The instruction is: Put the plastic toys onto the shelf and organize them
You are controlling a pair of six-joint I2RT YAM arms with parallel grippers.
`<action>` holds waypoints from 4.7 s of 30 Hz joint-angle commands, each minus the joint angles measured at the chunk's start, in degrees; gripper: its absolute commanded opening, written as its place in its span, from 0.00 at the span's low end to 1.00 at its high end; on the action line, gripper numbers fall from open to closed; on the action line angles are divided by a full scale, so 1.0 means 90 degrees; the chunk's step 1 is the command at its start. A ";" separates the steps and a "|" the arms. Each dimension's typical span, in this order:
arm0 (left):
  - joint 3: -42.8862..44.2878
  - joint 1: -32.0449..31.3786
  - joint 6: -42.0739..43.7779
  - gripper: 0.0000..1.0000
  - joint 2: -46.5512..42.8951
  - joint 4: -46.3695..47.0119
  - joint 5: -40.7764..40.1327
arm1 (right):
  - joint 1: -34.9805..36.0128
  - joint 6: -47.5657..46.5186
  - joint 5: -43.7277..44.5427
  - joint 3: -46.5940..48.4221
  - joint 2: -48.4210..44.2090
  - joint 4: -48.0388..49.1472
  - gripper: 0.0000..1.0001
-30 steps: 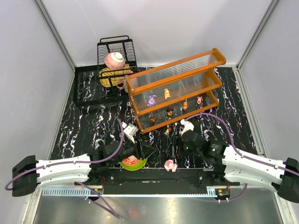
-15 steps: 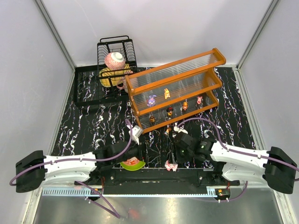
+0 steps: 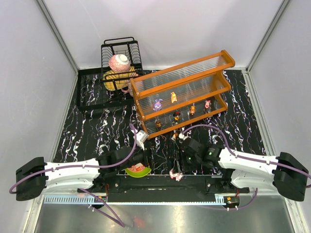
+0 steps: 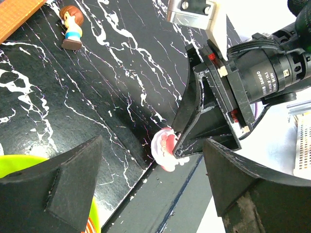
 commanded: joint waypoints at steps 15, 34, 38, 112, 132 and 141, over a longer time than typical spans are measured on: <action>-0.0079 0.0022 -0.0148 0.86 -0.0308 0.0435 -0.0061 | 0.0027 0.0304 -0.1048 -0.0699 -0.0380 0.1036 0.40; -0.0674 0.0022 -0.0422 0.77 -0.0884 0.1108 -0.0061 | 0.0037 0.0988 0.0171 -0.0973 -0.1726 0.0832 0.00; -0.0801 0.0032 -0.0470 0.75 -0.0943 0.1528 0.0027 | 0.0027 0.1144 0.0659 -0.1041 -0.2701 0.0734 0.00; -0.0645 0.0051 -0.1691 0.66 0.2299 0.8228 0.1433 | 0.0037 0.0432 0.0504 -0.1344 -0.4013 0.3302 0.00; -0.0626 0.0120 -0.1671 0.40 0.2260 0.8218 0.1433 | 0.0027 0.0393 0.0358 -0.1354 -0.3944 0.3381 0.00; -0.0674 0.0139 -0.1662 0.13 0.2231 0.8218 0.1404 | 0.0027 0.0383 0.0270 -0.1364 -0.3876 0.3351 0.02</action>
